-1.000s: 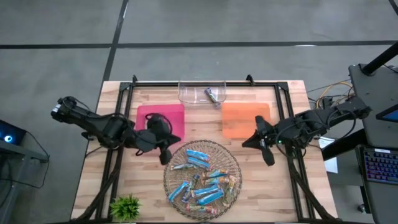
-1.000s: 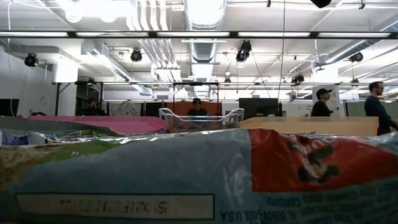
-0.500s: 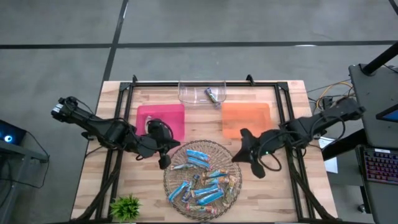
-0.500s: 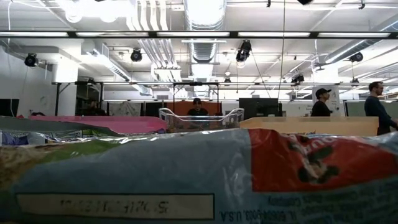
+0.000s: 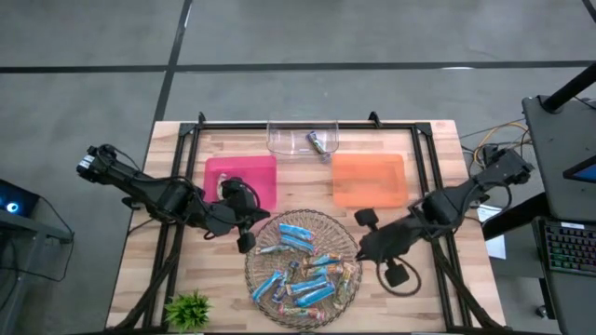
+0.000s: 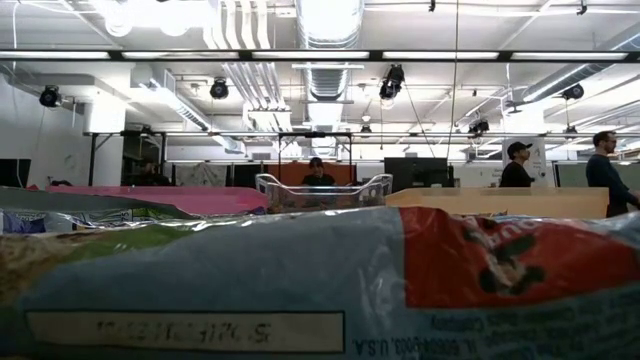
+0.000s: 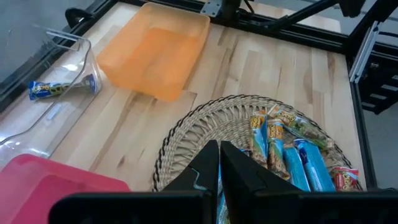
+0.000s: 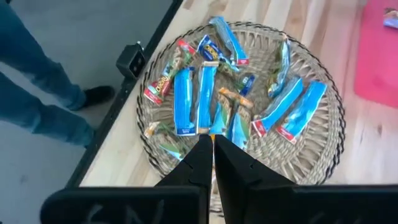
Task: Pick and place Granola Bars by type
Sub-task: Put the yellow granola bar into the yellow bin
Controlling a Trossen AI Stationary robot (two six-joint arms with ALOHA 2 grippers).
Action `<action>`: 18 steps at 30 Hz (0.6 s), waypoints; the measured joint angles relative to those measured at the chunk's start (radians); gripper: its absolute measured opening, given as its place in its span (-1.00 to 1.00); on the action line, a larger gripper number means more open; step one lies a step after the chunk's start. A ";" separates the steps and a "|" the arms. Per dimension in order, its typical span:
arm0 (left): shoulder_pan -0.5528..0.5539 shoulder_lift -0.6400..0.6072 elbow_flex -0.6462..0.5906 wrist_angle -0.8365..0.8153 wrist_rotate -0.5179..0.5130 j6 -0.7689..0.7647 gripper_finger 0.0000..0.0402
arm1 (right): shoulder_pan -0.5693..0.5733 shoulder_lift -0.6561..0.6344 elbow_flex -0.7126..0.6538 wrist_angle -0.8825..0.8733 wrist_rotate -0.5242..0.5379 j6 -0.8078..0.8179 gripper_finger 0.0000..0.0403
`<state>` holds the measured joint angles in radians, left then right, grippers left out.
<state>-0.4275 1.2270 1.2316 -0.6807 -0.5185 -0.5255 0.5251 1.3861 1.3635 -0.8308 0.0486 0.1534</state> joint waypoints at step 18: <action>-0.001 0.000 0.000 0.000 -0.005 0.002 -1.00 | -0.002 0.151 0.023 -0.003 -0.004 0.157 -0.96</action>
<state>-0.4286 1.2266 1.2316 -0.6807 -0.5236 -0.5232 0.5236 1.5369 1.3869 -0.8340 0.0444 0.3102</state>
